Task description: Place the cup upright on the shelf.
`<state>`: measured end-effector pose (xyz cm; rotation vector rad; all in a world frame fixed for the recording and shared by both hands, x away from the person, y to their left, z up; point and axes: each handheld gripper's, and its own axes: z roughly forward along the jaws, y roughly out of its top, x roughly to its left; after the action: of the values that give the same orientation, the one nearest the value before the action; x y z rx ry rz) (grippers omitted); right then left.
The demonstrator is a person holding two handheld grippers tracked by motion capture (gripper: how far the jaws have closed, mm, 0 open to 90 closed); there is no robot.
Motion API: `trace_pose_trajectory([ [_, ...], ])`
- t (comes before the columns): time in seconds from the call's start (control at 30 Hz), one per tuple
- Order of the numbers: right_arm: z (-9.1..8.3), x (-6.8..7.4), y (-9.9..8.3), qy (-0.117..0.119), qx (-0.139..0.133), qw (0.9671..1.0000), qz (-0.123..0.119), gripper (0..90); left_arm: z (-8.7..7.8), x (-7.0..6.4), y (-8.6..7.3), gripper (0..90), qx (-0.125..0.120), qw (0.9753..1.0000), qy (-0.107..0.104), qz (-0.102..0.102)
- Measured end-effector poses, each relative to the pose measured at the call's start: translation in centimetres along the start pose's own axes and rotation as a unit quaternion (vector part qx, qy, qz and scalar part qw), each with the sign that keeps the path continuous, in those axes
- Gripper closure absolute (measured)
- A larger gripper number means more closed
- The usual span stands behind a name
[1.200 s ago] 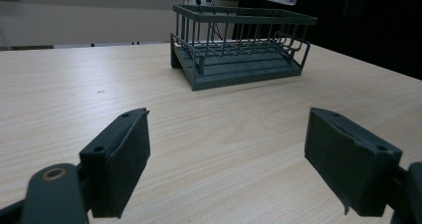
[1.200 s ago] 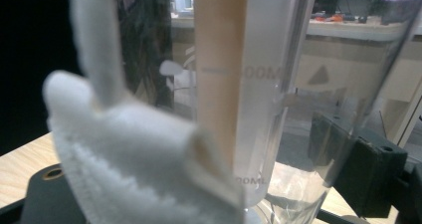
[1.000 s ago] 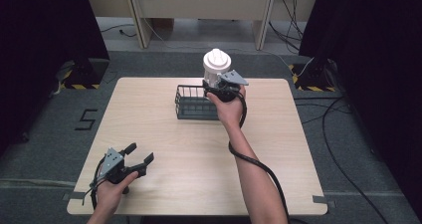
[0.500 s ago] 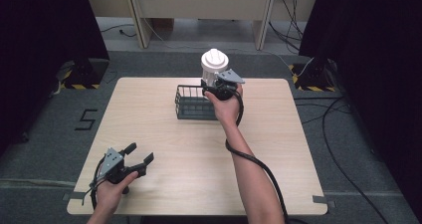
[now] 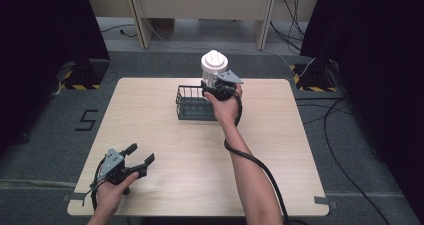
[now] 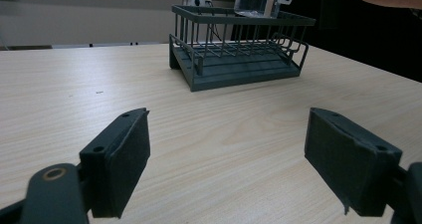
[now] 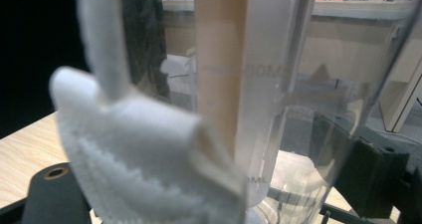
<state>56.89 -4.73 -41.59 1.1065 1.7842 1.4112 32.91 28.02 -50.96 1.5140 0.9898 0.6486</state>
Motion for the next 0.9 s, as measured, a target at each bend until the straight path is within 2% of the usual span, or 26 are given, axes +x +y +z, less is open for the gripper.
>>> trace_pose_trajectory([
  [0.9, 1.3, 0.7, -2.2, -0.003, 0.021, 0.9998, 0.001, 18.1, 0.0, 0.0, 0.0, 17.5, -0.001, 1.0000, -0.001, -0.002],
])
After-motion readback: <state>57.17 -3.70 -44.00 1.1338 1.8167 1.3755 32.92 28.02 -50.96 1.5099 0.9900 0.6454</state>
